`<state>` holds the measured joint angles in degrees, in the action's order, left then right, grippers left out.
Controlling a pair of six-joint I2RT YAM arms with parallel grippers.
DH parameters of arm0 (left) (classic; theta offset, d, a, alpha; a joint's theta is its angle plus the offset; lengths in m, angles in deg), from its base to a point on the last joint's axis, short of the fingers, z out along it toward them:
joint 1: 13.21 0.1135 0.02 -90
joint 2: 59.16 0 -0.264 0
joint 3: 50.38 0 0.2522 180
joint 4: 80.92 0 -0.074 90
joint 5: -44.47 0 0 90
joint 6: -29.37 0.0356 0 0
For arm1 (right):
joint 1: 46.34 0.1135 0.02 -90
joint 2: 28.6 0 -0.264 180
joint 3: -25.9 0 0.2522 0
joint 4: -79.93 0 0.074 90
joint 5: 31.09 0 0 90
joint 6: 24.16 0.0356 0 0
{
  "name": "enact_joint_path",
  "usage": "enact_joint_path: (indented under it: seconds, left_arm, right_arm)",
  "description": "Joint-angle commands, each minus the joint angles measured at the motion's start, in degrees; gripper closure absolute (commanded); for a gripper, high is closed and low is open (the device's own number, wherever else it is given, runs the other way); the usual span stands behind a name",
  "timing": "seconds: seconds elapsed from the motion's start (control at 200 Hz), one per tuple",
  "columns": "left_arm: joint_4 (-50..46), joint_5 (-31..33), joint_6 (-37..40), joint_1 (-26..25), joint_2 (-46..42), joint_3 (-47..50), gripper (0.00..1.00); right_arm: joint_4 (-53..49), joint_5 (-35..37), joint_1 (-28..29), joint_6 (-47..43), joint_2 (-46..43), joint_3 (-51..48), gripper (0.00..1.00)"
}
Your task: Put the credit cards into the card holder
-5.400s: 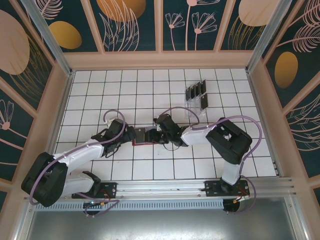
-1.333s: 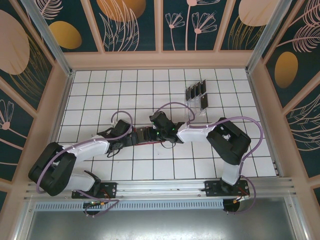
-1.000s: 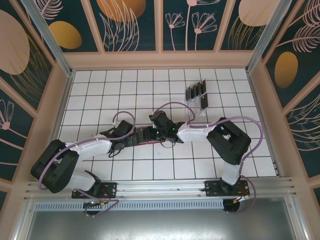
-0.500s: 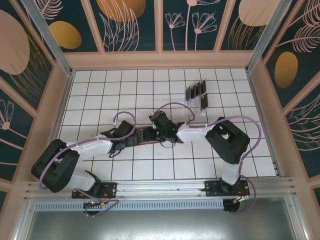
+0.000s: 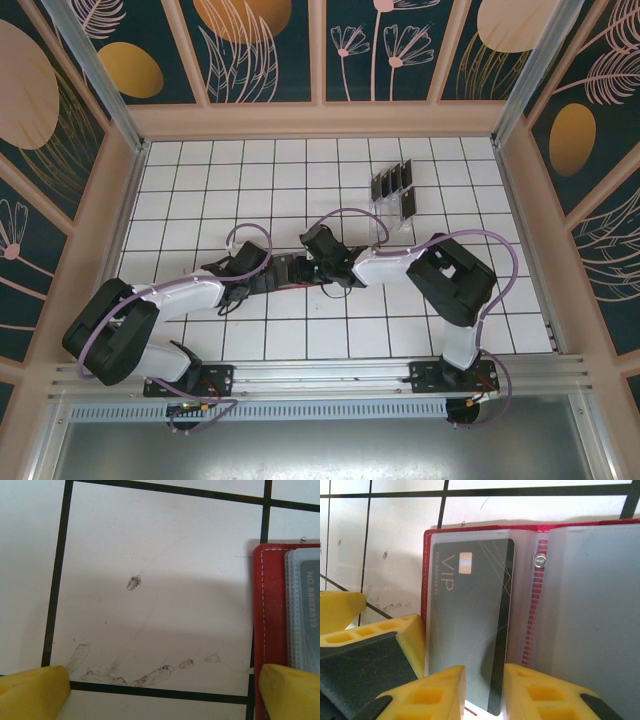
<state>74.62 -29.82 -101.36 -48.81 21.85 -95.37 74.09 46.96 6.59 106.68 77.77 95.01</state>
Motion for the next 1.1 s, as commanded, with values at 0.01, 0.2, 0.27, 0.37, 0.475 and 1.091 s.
enact_joint_path:
  seconds: [0.01, 0.2, 0.27, 0.37, 0.475, 1.091]
  left_arm:
    - [2.0, -2.8, -0.3, 0.3, 3.9, 3.1, 0.02]
    - [2.6, -3.2, -0.6, 0.1, 4.3, 3.4, 0.01]
    - [2.7, -3.3, -0.6, 0.2, 4.3, 3.4, 0.02]
    - [2.9, -3.4, -0.7, 0.0, 4.3, 3.4, 0.01]
    - [3.0, -3.6, -0.8, -0.1, 4.3, 3.6, 0.02]
    - [1.7, -1.3, -1.9, -0.1, 2.8, 2.1, 0.02]
  right_arm:
    - [1.5, -0.8, 0.5, 0.4, 1.4, 0.3, 0.74]
    - [1.5, -1.5, 1.6, 0.4, 2.5, 1.7, 0.76]
    - [1.6, -1.8, 1.9, 0.5, 3.0, 2.3, 0.76]
    - [2.2, -2.4, 2.3, 0.7, 3.4, 2.5, 0.76]
    - [3.9, -3.6, 2.3, 1.2, 3.3, 1.9, 0.76]
    - [5.9, -5.1, -0.4, 2.5, -3.8, -1.1, 0.64]
